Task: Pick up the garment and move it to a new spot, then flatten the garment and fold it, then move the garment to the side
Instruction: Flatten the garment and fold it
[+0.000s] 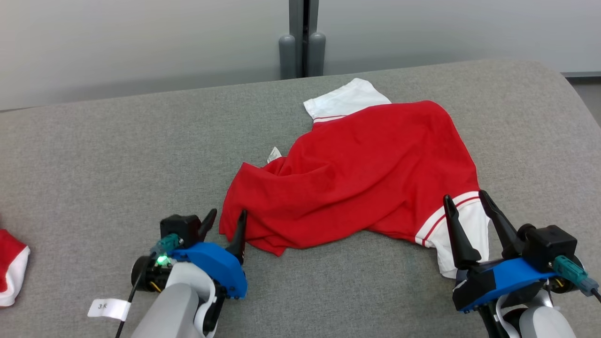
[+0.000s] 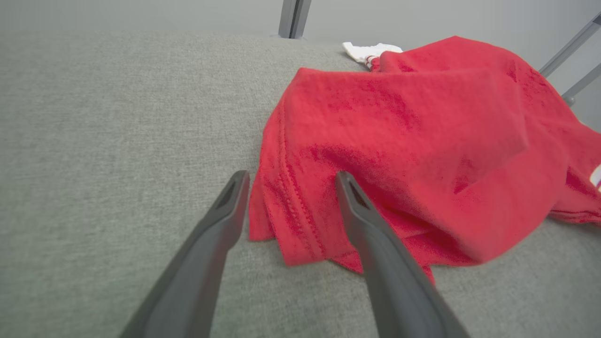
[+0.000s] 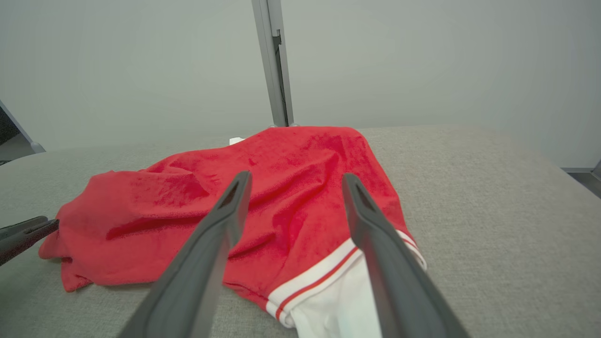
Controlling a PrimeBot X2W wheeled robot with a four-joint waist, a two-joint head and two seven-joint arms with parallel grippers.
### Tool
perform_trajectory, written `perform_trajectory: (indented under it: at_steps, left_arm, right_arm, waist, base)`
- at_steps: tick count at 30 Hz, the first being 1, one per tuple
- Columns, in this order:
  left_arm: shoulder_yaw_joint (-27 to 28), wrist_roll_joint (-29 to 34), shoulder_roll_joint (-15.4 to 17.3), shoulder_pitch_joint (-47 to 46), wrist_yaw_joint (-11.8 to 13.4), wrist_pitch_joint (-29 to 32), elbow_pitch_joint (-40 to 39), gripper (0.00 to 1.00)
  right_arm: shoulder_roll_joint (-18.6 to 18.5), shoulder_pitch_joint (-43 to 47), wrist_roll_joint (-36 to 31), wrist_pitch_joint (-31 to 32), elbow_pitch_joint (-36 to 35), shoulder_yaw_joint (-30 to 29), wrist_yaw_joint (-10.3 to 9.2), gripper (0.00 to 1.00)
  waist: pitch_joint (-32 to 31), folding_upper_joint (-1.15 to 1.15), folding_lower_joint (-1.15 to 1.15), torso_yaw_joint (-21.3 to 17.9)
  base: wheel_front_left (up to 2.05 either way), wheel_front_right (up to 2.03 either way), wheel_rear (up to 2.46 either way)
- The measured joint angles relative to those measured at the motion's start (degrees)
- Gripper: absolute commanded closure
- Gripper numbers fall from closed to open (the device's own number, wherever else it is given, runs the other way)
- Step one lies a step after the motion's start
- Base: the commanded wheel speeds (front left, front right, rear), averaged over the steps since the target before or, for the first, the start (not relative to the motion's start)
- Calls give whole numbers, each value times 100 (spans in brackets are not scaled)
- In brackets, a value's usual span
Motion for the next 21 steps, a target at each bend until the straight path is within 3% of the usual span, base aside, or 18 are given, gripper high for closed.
perform_trajectory:
  at_steps: [4,11,12,13,17,21]
  left_arm:
    - [102,-192,-3,-413,0,-9,301,0]
    - [88,-433,-11,-878,2,564,921,0]
    - [40,-470,-13,-927,2,620,953,59]
    - [-5,-491,-14,-960,2,654,976,100]
    - [-233,-693,-20,-995,1,702,947,100]
    - [-381,-922,-14,-982,0,248,639,100]
  right_arm:
    - [0,-103,38,-54,70,70,0,0]
    - [1,-233,85,-110,189,202,0,0]
    - [1,-241,90,-113,199,205,0,0]
    - [1,-252,93,-132,210,211,0,0]
    - [1,-280,113,-160,247,209,0,0]
    - [0,-276,122,-175,249,127,0,0]
  waist:
    - [128,0,0,-98]
    - [249,0,0,-225]
    - [258,0,0,-231]
    - [266,0,0,-236]
    - [263,0,0,-206]
    - [199,0,0,-61]
  base:
    - [0,0,0]
    - [0,0,0]
    - [0,0,0]
    - [0,0,0]
    - [0,0,0]
    - [0,0,0]
